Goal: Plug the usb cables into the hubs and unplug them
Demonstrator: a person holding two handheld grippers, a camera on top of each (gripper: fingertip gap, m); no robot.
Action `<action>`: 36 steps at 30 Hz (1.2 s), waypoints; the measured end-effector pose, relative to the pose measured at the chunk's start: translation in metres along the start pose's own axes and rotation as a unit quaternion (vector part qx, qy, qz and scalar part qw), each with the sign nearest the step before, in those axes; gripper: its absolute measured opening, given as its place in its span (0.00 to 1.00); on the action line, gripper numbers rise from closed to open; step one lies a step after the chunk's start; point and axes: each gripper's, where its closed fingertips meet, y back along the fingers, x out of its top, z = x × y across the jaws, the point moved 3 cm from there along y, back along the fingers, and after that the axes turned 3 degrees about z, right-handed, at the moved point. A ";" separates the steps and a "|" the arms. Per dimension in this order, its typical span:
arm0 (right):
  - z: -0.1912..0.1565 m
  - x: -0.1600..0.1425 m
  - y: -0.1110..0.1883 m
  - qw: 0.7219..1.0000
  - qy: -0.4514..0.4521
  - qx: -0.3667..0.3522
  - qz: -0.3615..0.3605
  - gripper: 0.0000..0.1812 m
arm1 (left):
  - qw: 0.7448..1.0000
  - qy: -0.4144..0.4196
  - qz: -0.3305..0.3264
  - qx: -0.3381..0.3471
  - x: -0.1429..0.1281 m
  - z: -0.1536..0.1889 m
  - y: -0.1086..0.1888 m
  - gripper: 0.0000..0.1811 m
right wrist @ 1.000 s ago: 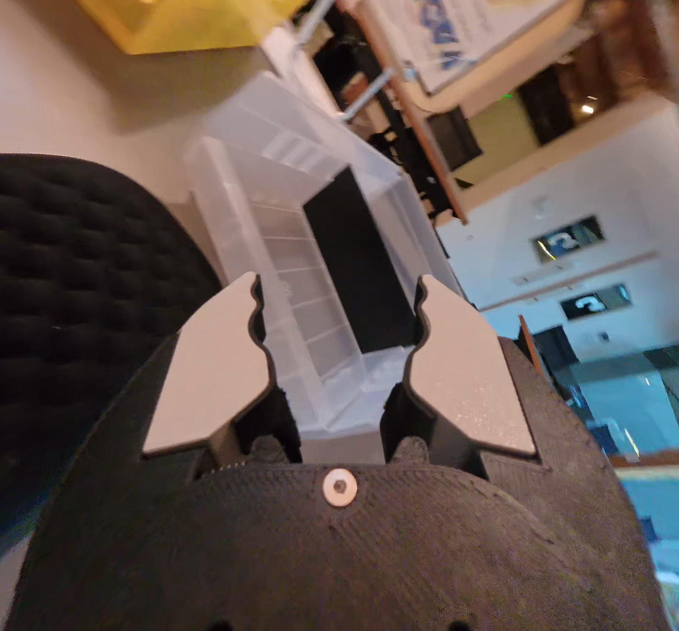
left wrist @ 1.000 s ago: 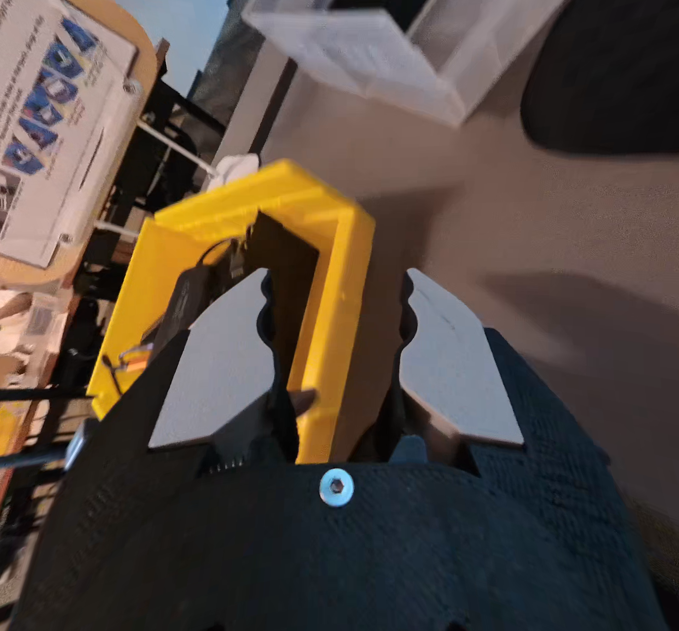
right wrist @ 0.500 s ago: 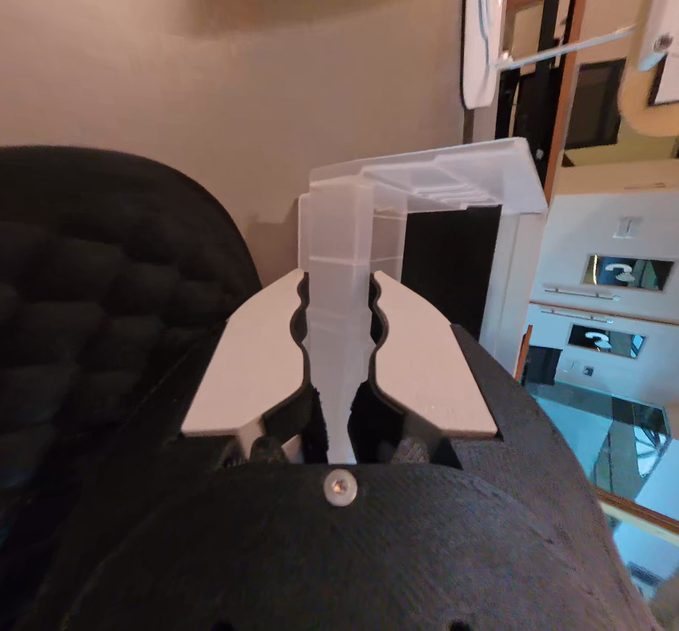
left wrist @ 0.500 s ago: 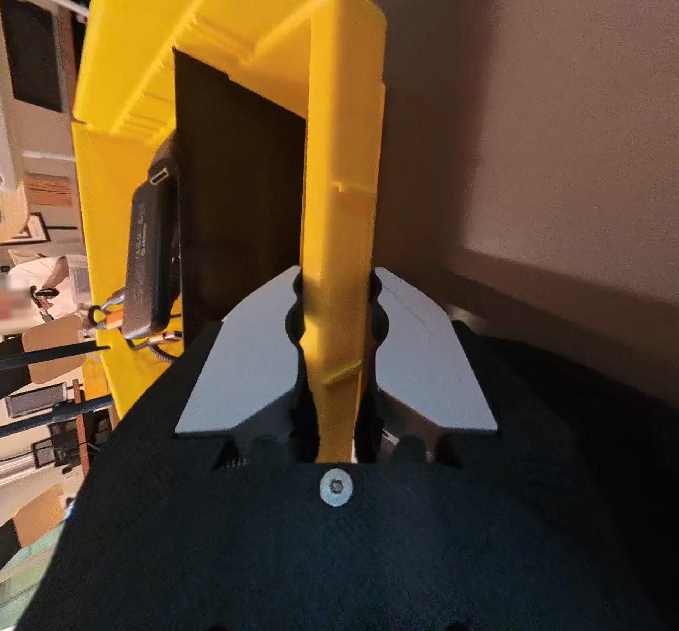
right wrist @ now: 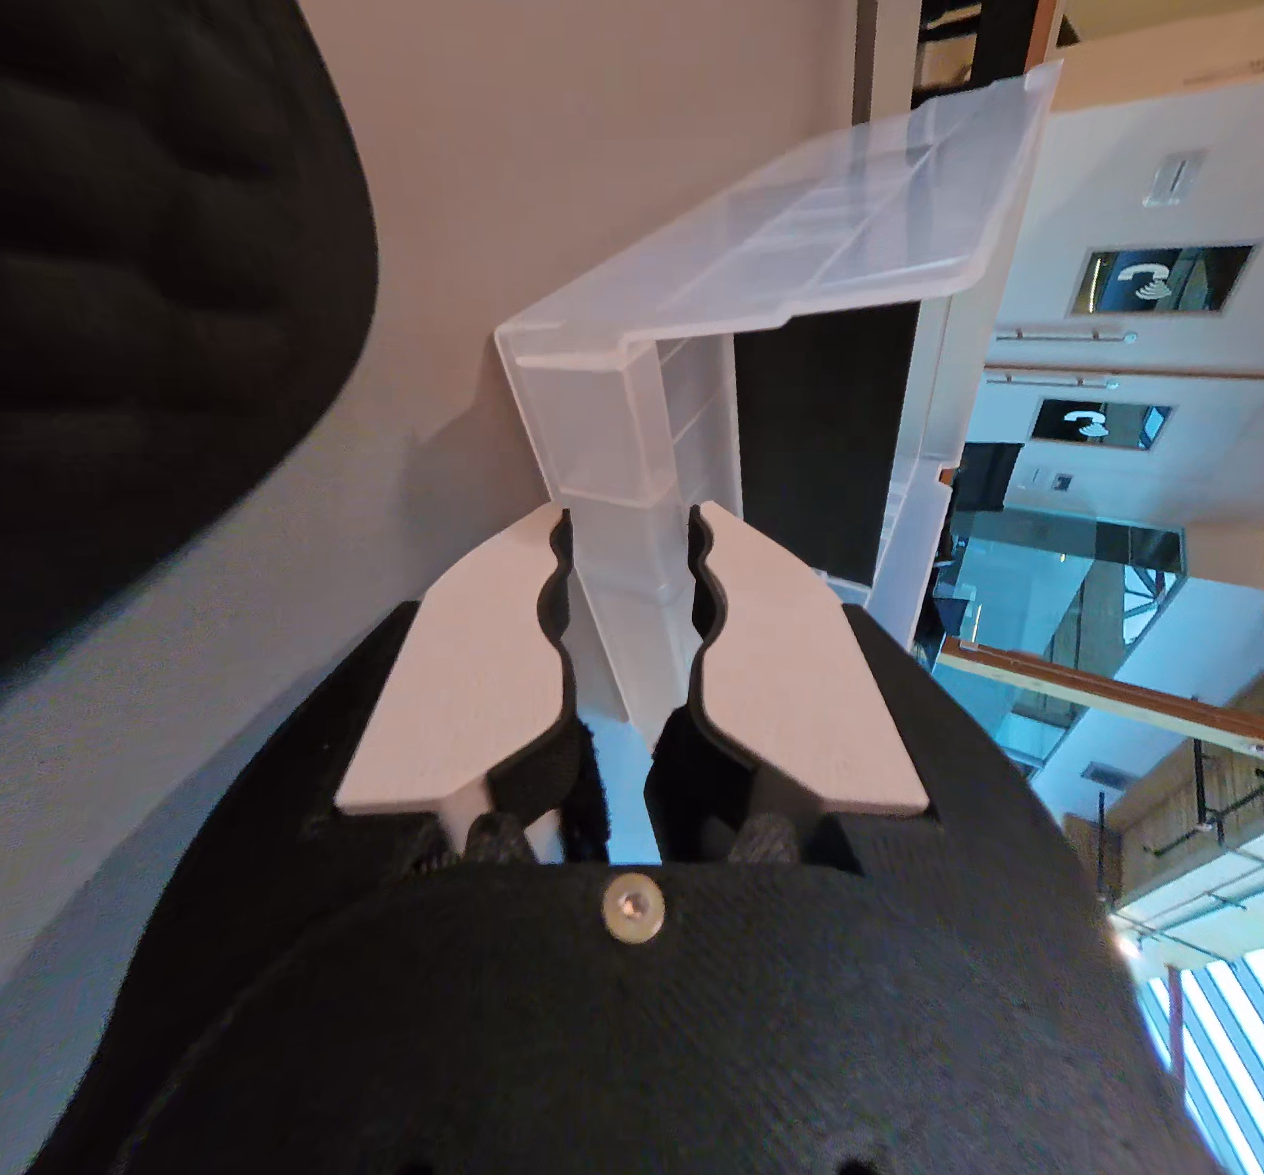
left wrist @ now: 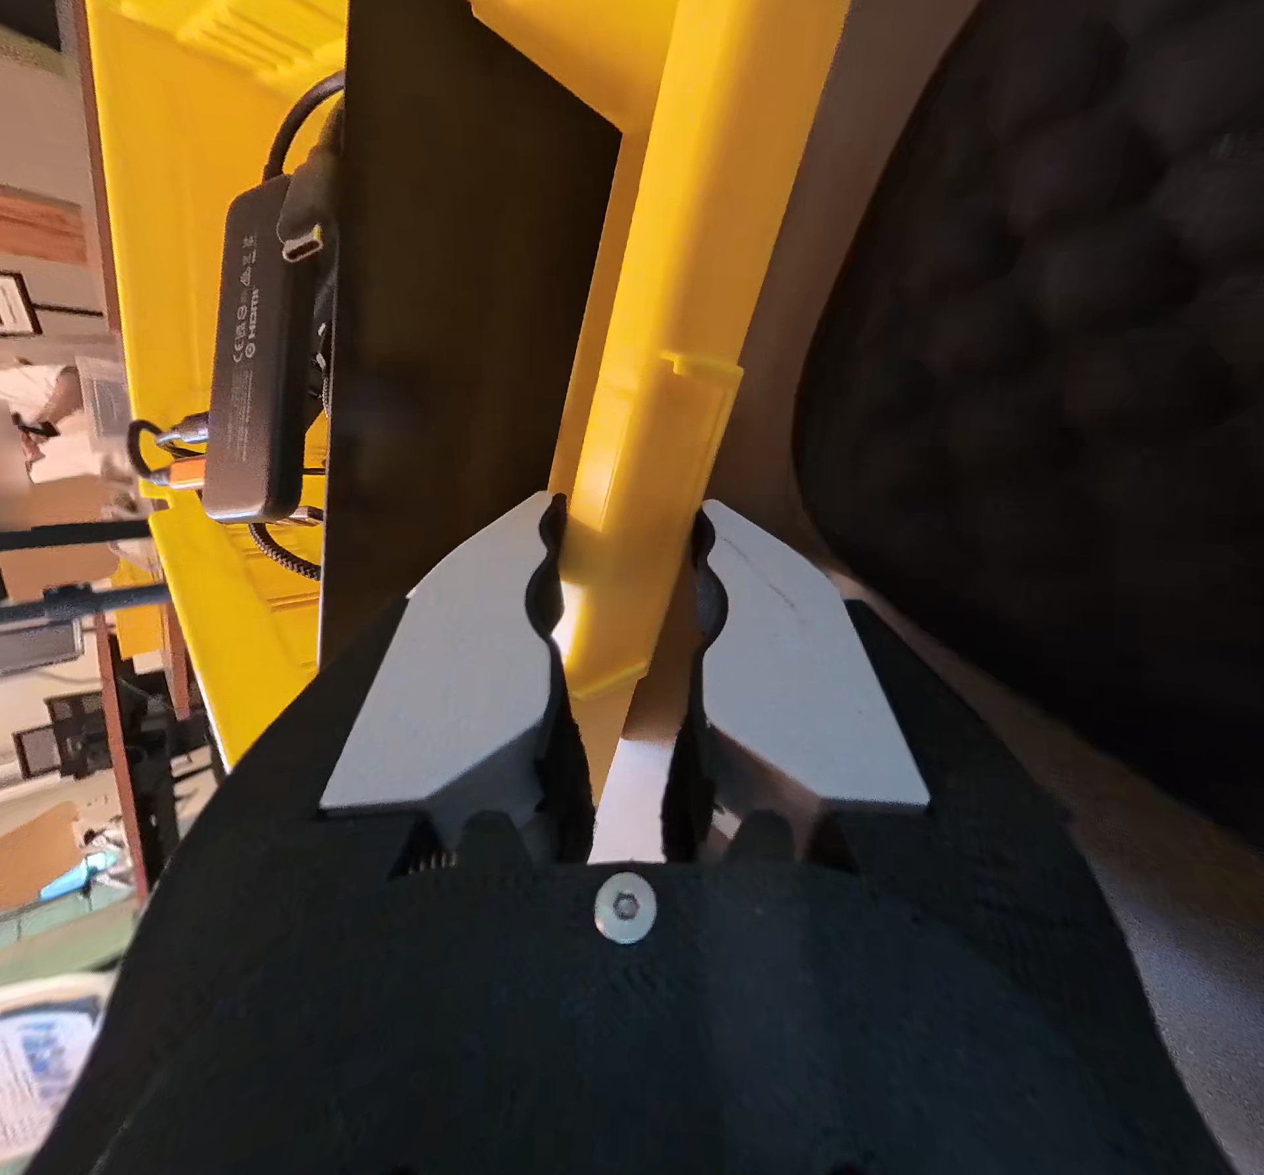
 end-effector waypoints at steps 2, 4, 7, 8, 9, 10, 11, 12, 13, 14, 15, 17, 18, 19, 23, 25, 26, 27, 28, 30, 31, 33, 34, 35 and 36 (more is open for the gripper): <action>0.000 -0.012 0.004 1.000 -0.004 -0.003 -0.008 0.18 | 1.000 0.006 -0.013 0.001 -0.018 0.000 0.010 0.19; -0.002 -0.024 0.008 1.000 -0.007 -0.002 -0.021 0.18 | 1.000 0.015 -0.022 -0.004 -0.036 0.001 0.021 0.19; -0.005 -0.041 0.018 0.999 0.002 0.008 -0.034 0.18 | 0.998 0.025 -0.049 -0.011 -0.064 0.003 0.039 0.19; -0.006 -0.047 0.021 0.999 0.001 0.016 -0.038 0.18 | 0.998 0.030 -0.056 -0.013 -0.073 0.004 0.045 0.19; -0.006 -0.053 0.024 0.999 0.001 0.025 -0.044 0.18 | 0.998 0.032 -0.058 -0.015 -0.081 0.005 0.051 0.19; -0.007 -0.059 0.027 0.998 0.006 0.033 -0.051 0.19 | 0.997 0.034 -0.060 -0.016 -0.090 0.007 0.057 0.19; -0.008 -0.064 0.030 0.997 0.013 0.040 -0.058 0.18 | 0.997 0.034 -0.061 -0.019 -0.097 0.008 0.063 0.19; -0.009 -0.069 0.033 0.997 0.018 0.047 -0.062 0.19 | 0.997 0.030 -0.062 -0.022 -0.105 0.010 0.069 0.19; -0.011 -0.074 0.037 0.996 0.018 0.056 -0.064 0.19 | 0.997 0.027 -0.066 -0.026 -0.111 0.013 0.076 0.19; -0.013 -0.078 0.041 0.996 0.013 0.065 -0.063 0.19 | 0.997 0.025 -0.069 -0.032 -0.117 0.016 0.082 0.19; -0.014 -0.081 0.045 0.995 0.007 0.074 -0.061 0.19 | 0.997 0.021 -0.071 -0.038 -0.121 0.019 0.089 0.19; -0.018 -0.087 0.053 0.995 0.000 0.087 -0.056 0.19 | 0.996 0.016 -0.076 -0.050 -0.130 0.025 0.101 0.19; -0.019 -0.089 0.056 0.994 -0.004 0.092 -0.052 0.20 | 0.995 0.017 -0.080 -0.055 -0.135 0.028 0.106 0.19; -0.020 -0.091 0.059 0.994 -0.010 0.098 -0.048 0.20 | 0.995 0.017 -0.084 -0.058 -0.139 0.030 0.111 0.20; -0.025 -0.092 0.063 0.991 -0.036 0.127 -0.038 0.26 | 0.993 0.018 -0.087 -0.071 -0.142 0.038 0.120 0.28; -0.027 -0.090 0.067 0.986 -0.064 0.147 -0.031 0.31 | 0.994 0.039 -0.066 -0.083 -0.134 0.039 0.126 0.35; -0.026 -0.089 0.070 0.985 -0.081 0.151 -0.024 0.33 | 0.994 0.062 -0.043 -0.082 -0.127 0.036 0.131 0.37; -0.024 -0.086 0.073 0.984 -0.097 0.152 -0.010 0.34 | 0.993 0.091 -0.008 -0.078 -0.117 0.030 0.137 0.39; -0.021 -0.082 0.078 0.982 -0.113 0.148 0.011 0.35 | 0.989 0.123 0.036 -0.068 -0.107 0.022 0.144 0.41; -0.009 -0.072 0.087 0.980 -0.143 0.124 0.064 0.37 | 0.973 0.181 0.139 -0.030 -0.084 0.001 0.161 0.46; -0.001 -0.065 0.091 0.977 -0.156 0.106 0.094 0.39 | 0.958 0.206 0.197 -0.010 -0.071 -0.009 0.171 0.48; 0.012 -0.047 0.101 0.969 -0.175 0.077 0.155 0.41 | 0.922 0.239 0.304 0.013 -0.048 -0.023 0.189 0.55; 0.017 -0.039 0.105 0.965 -0.176 0.067 0.182 0.42 | 0.907 0.247 0.340 0.025 -0.041 -0.029 0.196 0.57; 0.020 -0.031 0.109 0.962 -0.174 0.061 0.201 0.42 | 0.896 0.250 0.364 0.042 -0.037 -0.035 0.200 0.59; 0.021 -0.026 0.113 0.960 -0.169 0.057 0.214 0.42 | 0.889 0.256 0.375 0.061 -0.036 -0.043 0.204 0.59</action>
